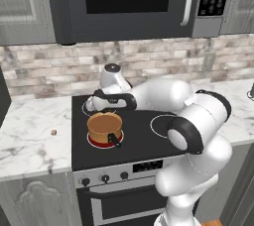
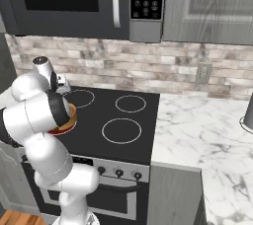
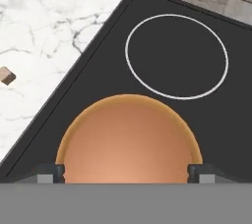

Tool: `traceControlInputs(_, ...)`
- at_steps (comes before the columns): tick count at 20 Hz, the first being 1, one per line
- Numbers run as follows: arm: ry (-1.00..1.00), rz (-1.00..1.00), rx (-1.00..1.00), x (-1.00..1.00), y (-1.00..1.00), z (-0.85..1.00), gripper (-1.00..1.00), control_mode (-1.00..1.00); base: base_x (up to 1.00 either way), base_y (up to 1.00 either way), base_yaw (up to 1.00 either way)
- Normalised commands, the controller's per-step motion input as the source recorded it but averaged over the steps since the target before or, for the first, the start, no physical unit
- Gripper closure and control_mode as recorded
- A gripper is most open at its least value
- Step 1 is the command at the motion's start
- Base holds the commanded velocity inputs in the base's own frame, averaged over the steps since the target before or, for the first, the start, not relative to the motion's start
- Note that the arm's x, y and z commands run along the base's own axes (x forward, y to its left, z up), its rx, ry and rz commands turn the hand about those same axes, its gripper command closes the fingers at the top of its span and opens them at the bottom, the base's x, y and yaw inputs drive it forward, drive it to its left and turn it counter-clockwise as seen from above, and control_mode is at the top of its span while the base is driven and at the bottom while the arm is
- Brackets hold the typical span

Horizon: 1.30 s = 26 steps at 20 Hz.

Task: Pick up the sugar cube(s) and place them in the saucepan with hot chocolate.

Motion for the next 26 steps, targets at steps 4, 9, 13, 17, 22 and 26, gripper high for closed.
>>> traceControlInputs(4, -0.05, 0.05, 0.00, 0.00, 0.50, 0.15, -1.00, -1.00, 0.00, 0.00, 0.00)
traceControlInputs(9, -0.05, 0.05, 0.00, 0.00, 0.62, 0.00, -1.00, -1.00, 0.00, 0.00, 0.00)
traceControlInputs(13, -0.01, 0.05, 0.00, 0.00, 0.69, 0.00, -1.00, -1.00, 0.00, 0.00, 0.00)
traceControlInputs(17, 0.00, 0.05, 0.00, 0.00, 0.67, 0.00, -1.00, -1.00, 0.00, 0.00, 0.00)
traceControlInputs(22, 0.00, 0.05, 0.00, 0.00, 0.40, -0.13, -1.00, -1.00, 0.00, 0.00, 0.00)
traceControlInputs(26, 0.00, 0.00, 0.00, 0.00, 0.14, -0.34, -1.00, -1.00, 0.00, 0.00, 0.00)
